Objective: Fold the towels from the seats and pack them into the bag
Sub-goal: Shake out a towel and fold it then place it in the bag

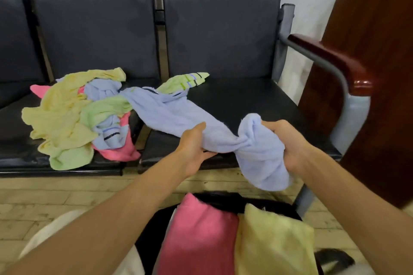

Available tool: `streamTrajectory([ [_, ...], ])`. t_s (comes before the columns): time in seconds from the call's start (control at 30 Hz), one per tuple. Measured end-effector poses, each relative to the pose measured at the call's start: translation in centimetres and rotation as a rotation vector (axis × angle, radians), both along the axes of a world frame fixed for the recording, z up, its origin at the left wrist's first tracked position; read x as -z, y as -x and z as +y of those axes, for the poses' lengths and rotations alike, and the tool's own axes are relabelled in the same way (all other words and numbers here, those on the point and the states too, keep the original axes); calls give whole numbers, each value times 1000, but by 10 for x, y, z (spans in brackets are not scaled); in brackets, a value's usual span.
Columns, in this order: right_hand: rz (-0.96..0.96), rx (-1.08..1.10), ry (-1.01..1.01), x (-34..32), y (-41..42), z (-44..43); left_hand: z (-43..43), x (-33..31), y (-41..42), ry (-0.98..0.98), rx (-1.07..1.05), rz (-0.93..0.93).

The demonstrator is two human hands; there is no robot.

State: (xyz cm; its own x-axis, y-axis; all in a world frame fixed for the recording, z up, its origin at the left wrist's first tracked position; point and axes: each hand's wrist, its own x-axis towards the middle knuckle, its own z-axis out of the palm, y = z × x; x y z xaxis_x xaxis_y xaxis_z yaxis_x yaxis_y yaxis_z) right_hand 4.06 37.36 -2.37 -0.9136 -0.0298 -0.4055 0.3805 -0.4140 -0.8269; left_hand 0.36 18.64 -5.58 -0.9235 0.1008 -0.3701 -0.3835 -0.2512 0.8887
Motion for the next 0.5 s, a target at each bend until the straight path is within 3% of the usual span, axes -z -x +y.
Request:
streamTrajectory([
  [0.17, -12, -375, -241, 0, -5, 3, 3, 6, 3, -62, -186, -75],
  [0.33, 20, -529, -569, 9, -11, 2, -13, -7, 2, -177, -250, -117],
  [0.5, 54, -329, -900, 30, -9, -18, -23, -25, -17, -115, -35, -52],
])
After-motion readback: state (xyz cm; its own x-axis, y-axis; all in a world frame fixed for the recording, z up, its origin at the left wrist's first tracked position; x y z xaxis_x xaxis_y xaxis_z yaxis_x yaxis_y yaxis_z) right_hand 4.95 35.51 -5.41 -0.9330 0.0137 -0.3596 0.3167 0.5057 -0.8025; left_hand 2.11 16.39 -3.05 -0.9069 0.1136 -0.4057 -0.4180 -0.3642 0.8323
